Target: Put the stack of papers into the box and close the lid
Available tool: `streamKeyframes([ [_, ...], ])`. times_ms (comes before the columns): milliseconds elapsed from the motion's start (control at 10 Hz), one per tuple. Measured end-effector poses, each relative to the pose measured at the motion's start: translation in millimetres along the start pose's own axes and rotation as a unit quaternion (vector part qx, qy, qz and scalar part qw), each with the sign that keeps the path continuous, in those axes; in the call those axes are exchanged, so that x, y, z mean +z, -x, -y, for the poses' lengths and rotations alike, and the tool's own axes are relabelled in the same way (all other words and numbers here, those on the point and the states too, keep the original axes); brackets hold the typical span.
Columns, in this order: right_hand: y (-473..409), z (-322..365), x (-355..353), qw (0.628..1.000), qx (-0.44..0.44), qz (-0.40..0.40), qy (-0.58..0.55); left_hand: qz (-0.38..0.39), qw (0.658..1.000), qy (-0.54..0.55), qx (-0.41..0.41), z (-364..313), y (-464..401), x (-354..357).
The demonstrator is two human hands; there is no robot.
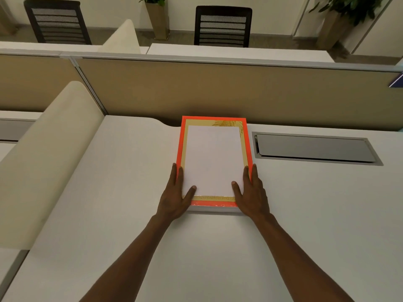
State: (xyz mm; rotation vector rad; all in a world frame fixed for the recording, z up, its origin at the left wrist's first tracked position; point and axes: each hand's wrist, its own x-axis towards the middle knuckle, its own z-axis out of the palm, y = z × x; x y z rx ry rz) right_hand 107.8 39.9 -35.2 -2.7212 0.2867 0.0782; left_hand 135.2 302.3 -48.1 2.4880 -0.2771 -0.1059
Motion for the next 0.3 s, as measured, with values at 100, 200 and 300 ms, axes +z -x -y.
streamKeyframes([
  [100,4,3,-7,1.0,0.005,0.006,0.018,0.022,0.999,-0.035,-0.015,-3,1,-5],
  [200,6,8,-16,0.999,0.01,0.011,0.045,0.026,0.996,-0.085,-0.018,-10,2,-13],
  [300,4,24,-33,0.997,-0.017,-0.035,0.065,0.009,0.991,-0.134,0.028,-32,1,-31],
])
